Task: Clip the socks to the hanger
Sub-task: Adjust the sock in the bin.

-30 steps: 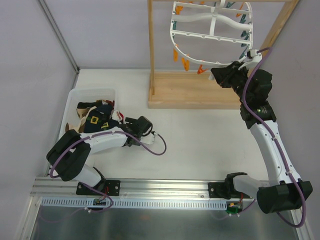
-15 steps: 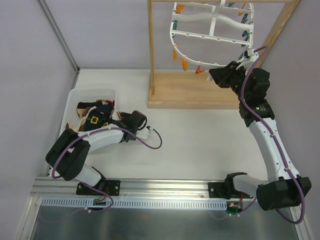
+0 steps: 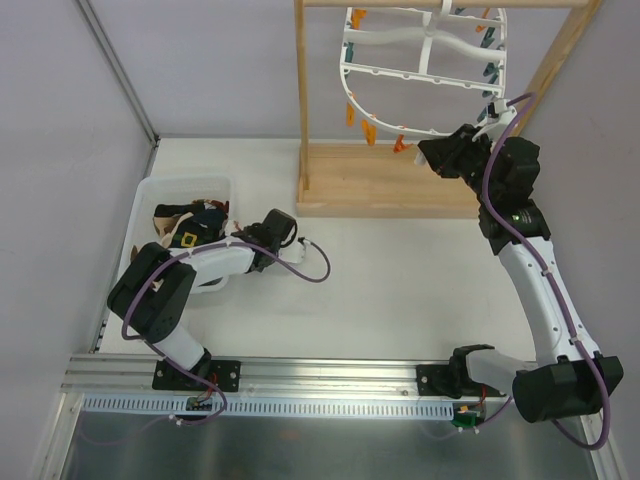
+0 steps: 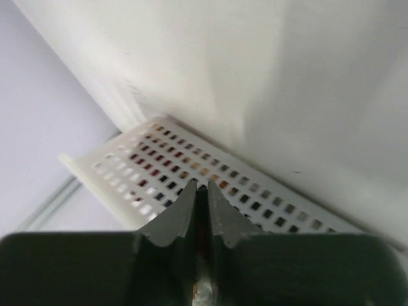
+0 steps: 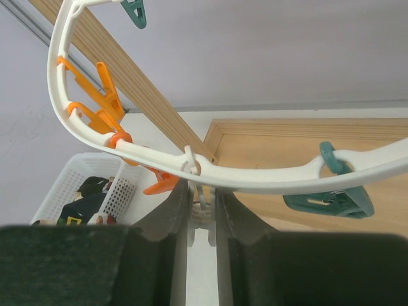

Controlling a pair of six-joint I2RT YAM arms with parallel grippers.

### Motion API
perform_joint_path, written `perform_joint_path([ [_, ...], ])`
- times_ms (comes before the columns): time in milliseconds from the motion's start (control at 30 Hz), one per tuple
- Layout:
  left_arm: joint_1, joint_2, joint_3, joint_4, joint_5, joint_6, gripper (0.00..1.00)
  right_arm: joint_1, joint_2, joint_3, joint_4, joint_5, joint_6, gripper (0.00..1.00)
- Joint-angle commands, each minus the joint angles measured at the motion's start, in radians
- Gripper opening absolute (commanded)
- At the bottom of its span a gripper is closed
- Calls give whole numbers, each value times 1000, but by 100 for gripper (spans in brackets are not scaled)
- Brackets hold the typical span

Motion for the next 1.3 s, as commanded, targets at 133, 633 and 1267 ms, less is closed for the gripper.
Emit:
perform_joint_path([
  [133, -13, -15, 83, 26, 11, -54, 0, -4, -29, 30, -27, 0, -12, 1],
  [633, -51, -182, 499, -241, 561, -729, 0, -12, -7, 131, -77, 19, 28, 1],
  [1267, -37, -265, 427, 651, 1219, -1548, 0, -9, 37, 226, -37, -55, 103, 1],
])
